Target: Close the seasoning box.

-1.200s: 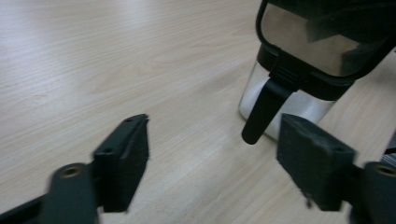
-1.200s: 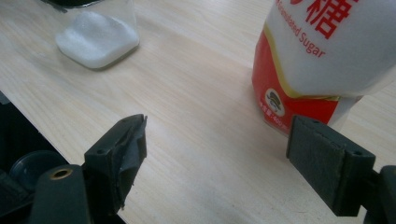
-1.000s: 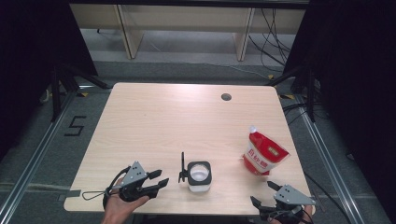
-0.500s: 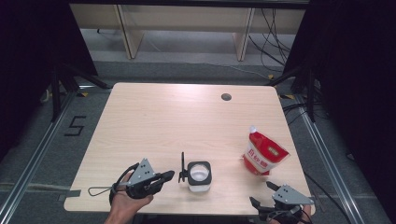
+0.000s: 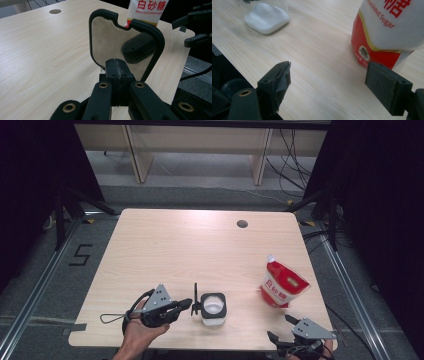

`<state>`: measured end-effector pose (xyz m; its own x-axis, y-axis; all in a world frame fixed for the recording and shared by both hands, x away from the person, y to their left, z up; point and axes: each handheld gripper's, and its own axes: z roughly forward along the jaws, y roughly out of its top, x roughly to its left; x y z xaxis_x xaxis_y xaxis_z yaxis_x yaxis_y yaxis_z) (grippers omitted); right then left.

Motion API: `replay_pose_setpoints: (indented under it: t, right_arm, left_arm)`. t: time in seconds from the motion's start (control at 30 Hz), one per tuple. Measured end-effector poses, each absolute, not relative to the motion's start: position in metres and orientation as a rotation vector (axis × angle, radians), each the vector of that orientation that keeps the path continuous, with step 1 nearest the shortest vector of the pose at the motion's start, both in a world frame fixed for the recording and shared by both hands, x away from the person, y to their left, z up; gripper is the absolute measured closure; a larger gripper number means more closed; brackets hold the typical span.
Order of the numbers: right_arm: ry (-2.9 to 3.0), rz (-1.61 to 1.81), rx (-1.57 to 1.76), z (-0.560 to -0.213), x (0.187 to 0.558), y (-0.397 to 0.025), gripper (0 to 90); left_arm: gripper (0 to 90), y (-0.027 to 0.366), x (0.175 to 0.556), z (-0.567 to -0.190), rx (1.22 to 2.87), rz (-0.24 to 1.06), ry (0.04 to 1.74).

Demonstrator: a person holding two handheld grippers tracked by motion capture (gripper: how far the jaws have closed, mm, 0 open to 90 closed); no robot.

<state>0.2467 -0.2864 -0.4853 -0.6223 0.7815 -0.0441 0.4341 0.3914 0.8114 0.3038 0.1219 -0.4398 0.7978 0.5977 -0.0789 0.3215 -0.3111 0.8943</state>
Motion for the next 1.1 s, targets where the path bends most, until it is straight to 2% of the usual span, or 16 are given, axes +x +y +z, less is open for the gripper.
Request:
replay_pose_setpoints:
  t: [1.1]
  right_arm:
    - [2.266,1.125,1.024,-0.486,0.248,-0.287,21.7]
  left_arm:
    - [89.0,0.106,0.308,-0.435,1.967,0.387,0.638]
